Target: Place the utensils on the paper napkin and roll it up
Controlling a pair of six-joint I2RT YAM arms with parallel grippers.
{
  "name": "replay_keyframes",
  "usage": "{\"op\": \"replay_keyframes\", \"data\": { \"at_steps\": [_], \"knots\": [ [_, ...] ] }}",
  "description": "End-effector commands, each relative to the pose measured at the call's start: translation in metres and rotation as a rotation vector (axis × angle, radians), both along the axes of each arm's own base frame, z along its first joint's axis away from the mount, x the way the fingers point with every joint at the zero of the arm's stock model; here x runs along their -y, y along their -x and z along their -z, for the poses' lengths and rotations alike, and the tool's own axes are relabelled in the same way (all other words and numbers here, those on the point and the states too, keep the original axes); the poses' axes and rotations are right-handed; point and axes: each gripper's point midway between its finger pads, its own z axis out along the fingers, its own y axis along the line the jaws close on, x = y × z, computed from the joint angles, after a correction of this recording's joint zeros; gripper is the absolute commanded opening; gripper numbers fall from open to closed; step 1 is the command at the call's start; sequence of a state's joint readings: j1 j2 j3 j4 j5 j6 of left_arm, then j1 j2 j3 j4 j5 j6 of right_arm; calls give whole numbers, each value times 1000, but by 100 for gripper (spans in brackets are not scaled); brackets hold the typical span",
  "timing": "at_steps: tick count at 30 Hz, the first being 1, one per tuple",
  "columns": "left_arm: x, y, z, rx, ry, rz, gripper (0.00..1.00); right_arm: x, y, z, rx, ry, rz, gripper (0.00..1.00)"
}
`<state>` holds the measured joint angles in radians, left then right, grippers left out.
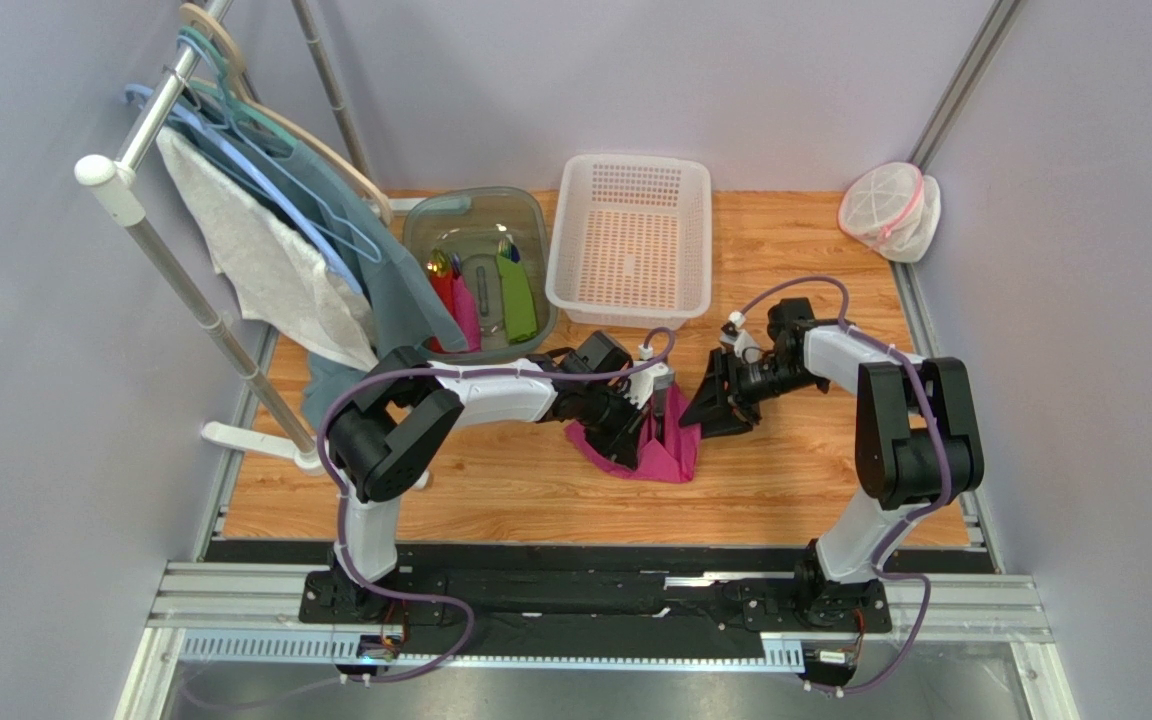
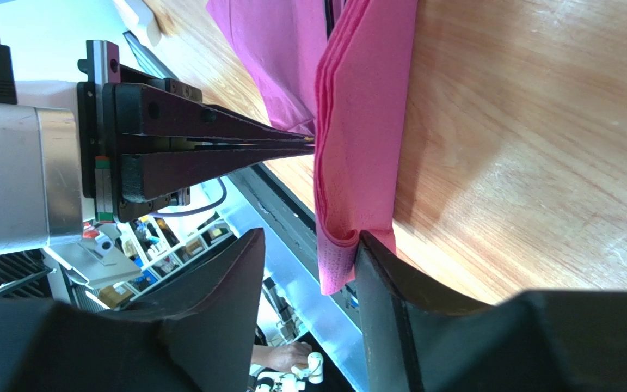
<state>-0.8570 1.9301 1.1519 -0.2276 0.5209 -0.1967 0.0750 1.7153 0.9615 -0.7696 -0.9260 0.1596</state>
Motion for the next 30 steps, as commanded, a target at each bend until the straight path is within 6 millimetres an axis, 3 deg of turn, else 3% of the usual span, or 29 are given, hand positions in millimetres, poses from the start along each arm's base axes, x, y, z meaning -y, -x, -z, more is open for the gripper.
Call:
{"op": "replay_keyframes", "data": {
  "at_steps": [1,3,7,16,30],
  "knots": [
    [0,-3,-1,12,3,-10,1,5,5,8,-20,31,-7,50],
    [0,-4,-2,14,2,-13,1,6,8,12,-35,43,-17,49],
    [1,-4,-2,11,4,-12,1,5,9,9,-40,29,-26,29],
    [1,-4,-2,9,5,-14,1,-16,6,-2,-56,-52,-54,1],
    [2,-4,-4,8,15,-14,0,-49,-6,7,-96,-31,-12,0]
  ]
}}
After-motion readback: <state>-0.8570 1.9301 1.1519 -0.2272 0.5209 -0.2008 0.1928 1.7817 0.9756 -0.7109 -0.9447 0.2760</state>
